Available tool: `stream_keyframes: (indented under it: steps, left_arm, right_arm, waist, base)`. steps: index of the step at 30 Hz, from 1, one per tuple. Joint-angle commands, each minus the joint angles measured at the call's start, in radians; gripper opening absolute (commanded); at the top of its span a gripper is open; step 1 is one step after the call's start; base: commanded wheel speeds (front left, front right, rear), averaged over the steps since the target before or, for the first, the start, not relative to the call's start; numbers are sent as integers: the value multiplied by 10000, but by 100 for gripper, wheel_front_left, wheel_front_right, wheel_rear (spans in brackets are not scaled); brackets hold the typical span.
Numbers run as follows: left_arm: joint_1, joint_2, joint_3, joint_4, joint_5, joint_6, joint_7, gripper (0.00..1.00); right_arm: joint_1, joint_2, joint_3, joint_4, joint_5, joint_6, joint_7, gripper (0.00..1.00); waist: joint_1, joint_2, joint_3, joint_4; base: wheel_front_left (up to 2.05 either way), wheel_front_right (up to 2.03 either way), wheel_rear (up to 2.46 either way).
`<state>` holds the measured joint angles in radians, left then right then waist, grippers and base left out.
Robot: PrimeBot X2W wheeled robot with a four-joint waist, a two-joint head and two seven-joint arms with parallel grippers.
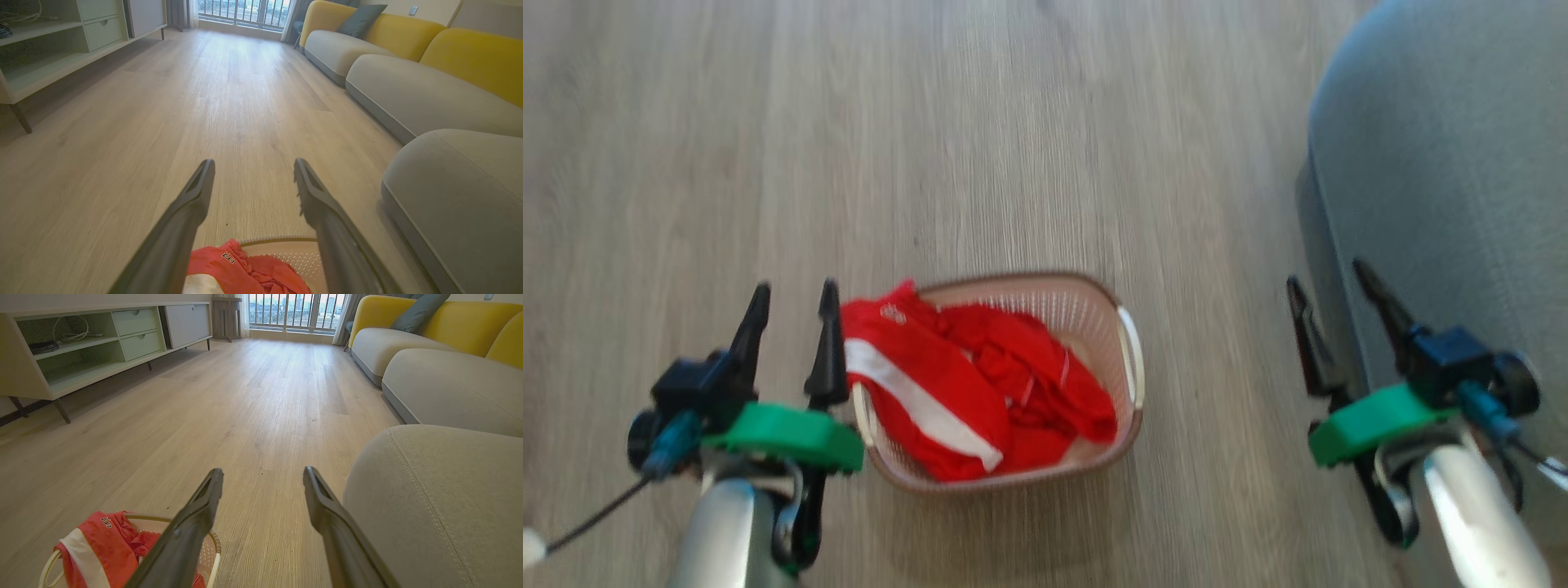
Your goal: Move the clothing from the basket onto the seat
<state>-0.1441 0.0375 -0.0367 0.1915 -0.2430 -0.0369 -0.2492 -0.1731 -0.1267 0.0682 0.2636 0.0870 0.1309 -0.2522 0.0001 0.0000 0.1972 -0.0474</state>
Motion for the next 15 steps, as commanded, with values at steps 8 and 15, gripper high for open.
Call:
stream_keyframes:
  steps: [8,15]
  left_arm:
    - [-2234,145,-836,1333,1085,-250,-126,100]
    - [-4609,300,-2159,4005,2254,-540,720,100]
  right_arm:
    - [-1441,0,-267,-994,-192,-2,-95,100]
    - [-2276,81,-201,-1364,-203,-2,-95,100]
  waist:
    - [-1,0,3143,-60]
    - [-1,0,4776,-263]
  base:
    - [0,0,0]
    - [0,0,0]
